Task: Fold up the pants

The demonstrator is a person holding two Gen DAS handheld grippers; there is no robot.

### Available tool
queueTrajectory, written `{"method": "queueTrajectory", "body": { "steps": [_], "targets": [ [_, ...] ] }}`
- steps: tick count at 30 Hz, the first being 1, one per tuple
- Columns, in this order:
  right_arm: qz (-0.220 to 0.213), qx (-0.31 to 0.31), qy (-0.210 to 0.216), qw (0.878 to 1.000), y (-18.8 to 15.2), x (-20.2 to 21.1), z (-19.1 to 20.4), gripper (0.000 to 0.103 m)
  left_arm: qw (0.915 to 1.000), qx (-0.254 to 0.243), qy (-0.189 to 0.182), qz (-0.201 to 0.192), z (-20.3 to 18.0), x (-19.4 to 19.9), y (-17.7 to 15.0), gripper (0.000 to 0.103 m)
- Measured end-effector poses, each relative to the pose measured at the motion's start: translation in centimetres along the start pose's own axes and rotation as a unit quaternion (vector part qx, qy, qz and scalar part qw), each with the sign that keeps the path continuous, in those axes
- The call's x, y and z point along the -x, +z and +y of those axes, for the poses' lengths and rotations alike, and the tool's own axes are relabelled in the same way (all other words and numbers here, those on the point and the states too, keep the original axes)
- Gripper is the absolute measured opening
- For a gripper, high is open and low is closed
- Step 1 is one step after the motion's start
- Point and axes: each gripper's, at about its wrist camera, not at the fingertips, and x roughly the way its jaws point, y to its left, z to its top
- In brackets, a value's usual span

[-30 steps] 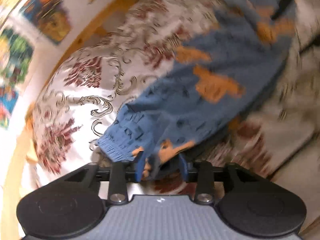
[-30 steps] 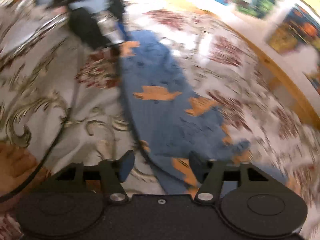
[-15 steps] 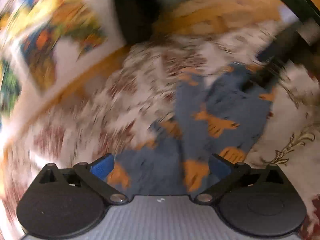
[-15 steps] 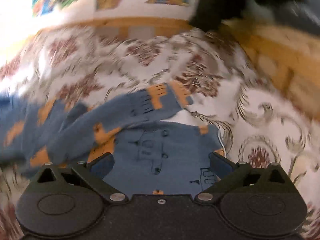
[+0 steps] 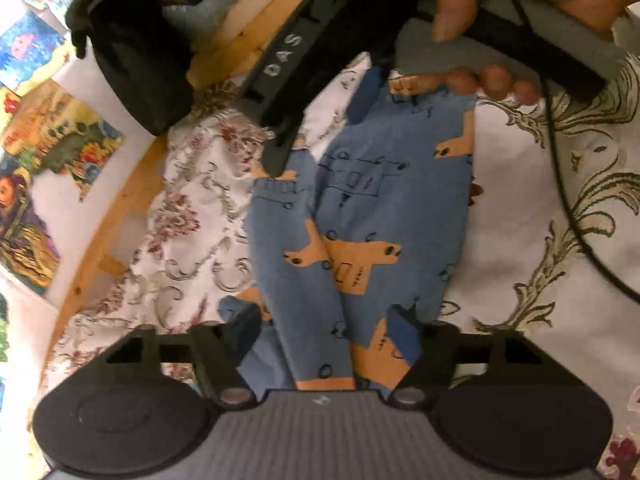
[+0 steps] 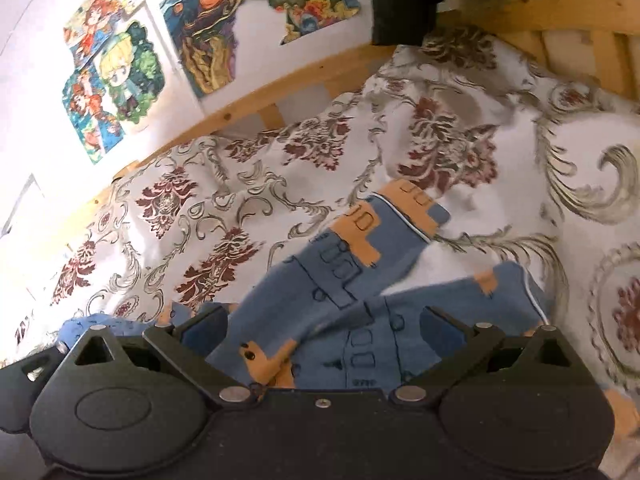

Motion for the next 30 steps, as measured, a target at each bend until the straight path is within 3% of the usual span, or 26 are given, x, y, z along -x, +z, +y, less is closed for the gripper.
{"method": "queueTrajectory", "body": {
  "steps": [2,4,13,15,17,19,23,26,30],
  "targets": [
    [-0.003,0.013,-0.01,1.0,0.3,-0.5,0.0,0.098,0.9999,0.007,-0.012,0.009,0.2,-0.4,0.1,0.054],
    [-0.002,0.006,-0.017,1.0,0.2,-0.8,-0.2,0.097,0.9995,0.019,-0.021,0.016,0.6,-0.9,0.2,0.051],
    [0.003,0.009,-0.015,1.0,-0.3,-0.9,-0.2,0.097,0.998,-0.01,-0.014,0.061,0.4,-3.4,1.4,0.053],
    [0.004,0.01,-0.014,1.0,-0.3,-0.9,-0.2,0.097,0.9972,-0.016,-0.012,0.072,0.3,-3.9,1.5,0.045],
    [0.003,0.011,-0.012,1.0,-0.3,-0.9,-0.2,0.097,0.9964,-0.007,-0.013,0.084,0.5,-4.3,1.6,0.017],
    [0.001,0.013,-0.011,1.0,-0.2,-0.9,-0.1,0.097,0.9954,0.017,-0.018,0.093,1.2,-4.6,1.5,0.007],
    [-0.007,0.016,-0.006,1.0,0.3,-1.3,-0.5,0.096,0.9901,0.094,-0.039,0.096,3.5,-4.7,1.3,0.002],
    [-0.01,0.02,-0.013,1.0,1.5,-2.5,-1.2,0.091,0.9803,0.16,-0.07,0.092,5.7,-4.4,0.9,0.002],
    [0.01,-0.023,-0.03,0.999,2.8,-4.5,-3.2,0.076,0.9641,0.229,-0.097,0.093,8.1,-4.5,0.3,0.002]
  ]
}}
